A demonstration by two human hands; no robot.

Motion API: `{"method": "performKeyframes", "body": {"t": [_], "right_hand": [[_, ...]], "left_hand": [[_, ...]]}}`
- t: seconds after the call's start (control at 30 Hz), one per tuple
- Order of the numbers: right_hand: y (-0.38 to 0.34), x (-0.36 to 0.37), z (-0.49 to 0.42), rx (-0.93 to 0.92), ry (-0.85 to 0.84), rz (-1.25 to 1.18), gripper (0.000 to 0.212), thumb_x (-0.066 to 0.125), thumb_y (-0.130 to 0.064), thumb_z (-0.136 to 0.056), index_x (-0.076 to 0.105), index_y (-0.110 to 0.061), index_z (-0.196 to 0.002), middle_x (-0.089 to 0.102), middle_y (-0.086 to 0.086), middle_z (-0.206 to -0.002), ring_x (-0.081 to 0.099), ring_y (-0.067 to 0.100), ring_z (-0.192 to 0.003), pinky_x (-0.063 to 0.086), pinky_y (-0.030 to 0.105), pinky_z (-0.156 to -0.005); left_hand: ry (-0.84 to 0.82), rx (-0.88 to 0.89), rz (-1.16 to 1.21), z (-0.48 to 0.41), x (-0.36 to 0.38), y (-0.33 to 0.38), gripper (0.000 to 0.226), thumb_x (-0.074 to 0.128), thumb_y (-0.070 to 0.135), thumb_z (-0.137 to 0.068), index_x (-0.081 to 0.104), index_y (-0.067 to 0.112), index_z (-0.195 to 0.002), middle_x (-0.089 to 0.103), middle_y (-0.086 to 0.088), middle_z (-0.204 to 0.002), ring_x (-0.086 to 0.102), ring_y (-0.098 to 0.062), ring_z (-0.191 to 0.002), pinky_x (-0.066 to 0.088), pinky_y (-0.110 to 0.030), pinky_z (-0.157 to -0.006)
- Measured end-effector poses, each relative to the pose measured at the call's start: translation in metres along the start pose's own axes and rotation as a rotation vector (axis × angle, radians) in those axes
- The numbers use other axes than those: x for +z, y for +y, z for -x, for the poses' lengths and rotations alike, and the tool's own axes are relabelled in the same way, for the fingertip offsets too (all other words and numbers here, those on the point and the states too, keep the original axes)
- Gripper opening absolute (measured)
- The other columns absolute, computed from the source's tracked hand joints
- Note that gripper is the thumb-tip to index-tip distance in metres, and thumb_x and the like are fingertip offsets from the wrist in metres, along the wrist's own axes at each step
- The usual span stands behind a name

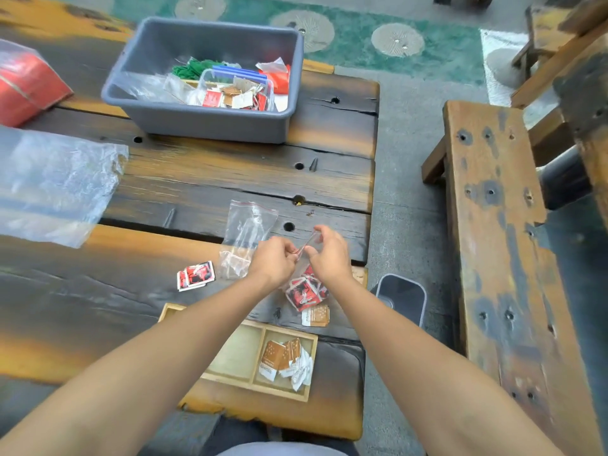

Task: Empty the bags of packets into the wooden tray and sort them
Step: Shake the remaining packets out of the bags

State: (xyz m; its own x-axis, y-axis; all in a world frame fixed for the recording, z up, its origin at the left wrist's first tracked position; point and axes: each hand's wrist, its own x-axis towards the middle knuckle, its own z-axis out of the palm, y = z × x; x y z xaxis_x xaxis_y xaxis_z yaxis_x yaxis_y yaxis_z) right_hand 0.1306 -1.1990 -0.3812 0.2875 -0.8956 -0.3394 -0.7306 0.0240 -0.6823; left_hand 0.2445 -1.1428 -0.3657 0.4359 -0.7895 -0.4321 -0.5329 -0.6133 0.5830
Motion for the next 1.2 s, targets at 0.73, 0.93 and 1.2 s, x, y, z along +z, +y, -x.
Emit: {"method": "performKeyframes", "body": {"t": [0.73,0.93,1.2], "right_hand": [[-0.07,0.071,0.115,0.326,-0.008,-0.483,0.018,0.069,-0.019,-0.074,0.074,-0.022,-0.057,0.076,0.012,-0.077,0.07,0.029,-0.075,0.06,0.055,-0.078],[-0.08,0.08,0.124,0.219,-0.033,-0.345,0.016,0.066,-0.016,-0.064,0.069,-0.021,-0.05,0.073,0.007,-0.067,0.072,0.026,-0.077,0.062,0.05,-0.075],[-0.088,0.055,0.136,0.2,-0.341,-0.461,0.011,0.073,0.011,-0.078,0.067,0.01,-0.087,0.071,0.03,-0.089,0.073,0.038,-0.085,0.058,0.05,-0.089]], "left_hand": [[-0.242,-0.196,0.773,0.078,-0.068,-0.091,0.006,0.066,-0.009,-0.087,0.067,-0.003,-0.088,0.071,-0.015,-0.073,0.071,-0.021,-0.059,0.063,-0.033,-0.058],[-0.295,-0.259,0.887,0.09,-0.081,-0.11,0.023,0.055,-0.019,-0.085,0.066,-0.003,-0.074,0.073,-0.012,-0.065,0.073,-0.026,-0.066,0.063,-0.036,-0.058],[-0.385,-0.194,0.795,0.101,-0.089,-0.12,0.02,0.063,-0.024,-0.08,0.062,-0.004,-0.08,0.067,-0.019,-0.08,0.071,-0.026,-0.073,0.063,-0.038,-0.062]]}}
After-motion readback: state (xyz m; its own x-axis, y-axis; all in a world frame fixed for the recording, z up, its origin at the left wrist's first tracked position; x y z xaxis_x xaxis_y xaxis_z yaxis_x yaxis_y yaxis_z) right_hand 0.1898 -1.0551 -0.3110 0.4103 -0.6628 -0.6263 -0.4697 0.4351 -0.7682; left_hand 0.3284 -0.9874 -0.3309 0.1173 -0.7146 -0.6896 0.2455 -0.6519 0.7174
